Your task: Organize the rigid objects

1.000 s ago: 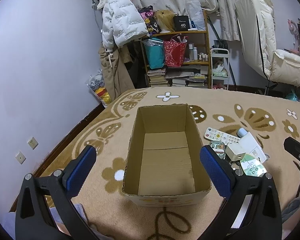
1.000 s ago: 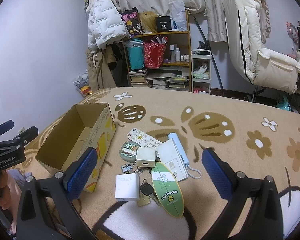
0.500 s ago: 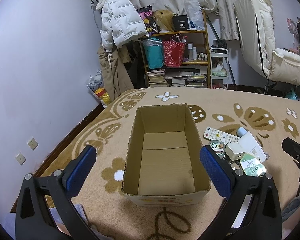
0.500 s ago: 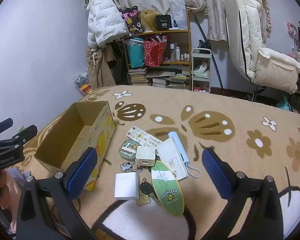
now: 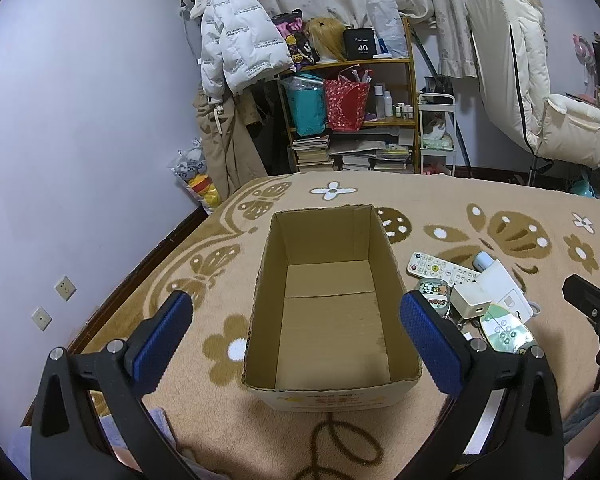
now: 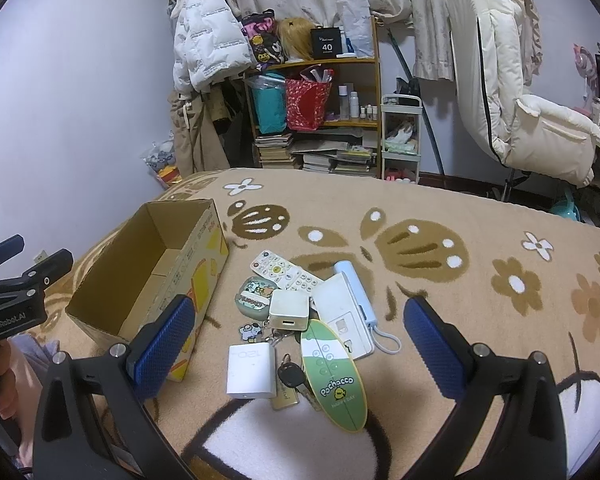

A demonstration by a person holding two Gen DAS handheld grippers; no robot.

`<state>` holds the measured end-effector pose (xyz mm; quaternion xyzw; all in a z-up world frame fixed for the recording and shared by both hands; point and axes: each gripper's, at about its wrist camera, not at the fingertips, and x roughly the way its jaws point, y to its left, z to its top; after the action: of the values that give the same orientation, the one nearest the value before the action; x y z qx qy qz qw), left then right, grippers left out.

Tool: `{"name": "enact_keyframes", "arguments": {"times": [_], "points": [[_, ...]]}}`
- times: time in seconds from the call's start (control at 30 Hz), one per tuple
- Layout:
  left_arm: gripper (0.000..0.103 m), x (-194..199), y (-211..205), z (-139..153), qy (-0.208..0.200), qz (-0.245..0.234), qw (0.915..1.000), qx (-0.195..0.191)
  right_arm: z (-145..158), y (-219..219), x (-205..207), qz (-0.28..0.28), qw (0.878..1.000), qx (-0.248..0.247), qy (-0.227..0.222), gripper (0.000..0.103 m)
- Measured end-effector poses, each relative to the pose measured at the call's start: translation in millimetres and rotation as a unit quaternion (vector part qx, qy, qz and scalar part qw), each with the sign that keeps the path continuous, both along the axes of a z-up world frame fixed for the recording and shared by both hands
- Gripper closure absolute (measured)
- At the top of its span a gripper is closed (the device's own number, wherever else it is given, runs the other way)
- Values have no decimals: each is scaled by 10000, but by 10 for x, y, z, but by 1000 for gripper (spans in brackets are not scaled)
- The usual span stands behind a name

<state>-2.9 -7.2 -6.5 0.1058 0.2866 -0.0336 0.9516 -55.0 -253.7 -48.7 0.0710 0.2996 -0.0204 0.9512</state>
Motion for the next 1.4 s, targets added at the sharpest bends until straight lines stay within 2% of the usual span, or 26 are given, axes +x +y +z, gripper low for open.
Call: {"name": "enact_keyframes", "arguments": {"times": [1.27,1.4], "points": [[1,-1,-15,-3,5,3,10000,15,4,-17,11,-9,10000,-27,32,0],[1,12,-28,-27,102,-36,9999,-19,38,-73,68,3,9999,50,101,0]]}}
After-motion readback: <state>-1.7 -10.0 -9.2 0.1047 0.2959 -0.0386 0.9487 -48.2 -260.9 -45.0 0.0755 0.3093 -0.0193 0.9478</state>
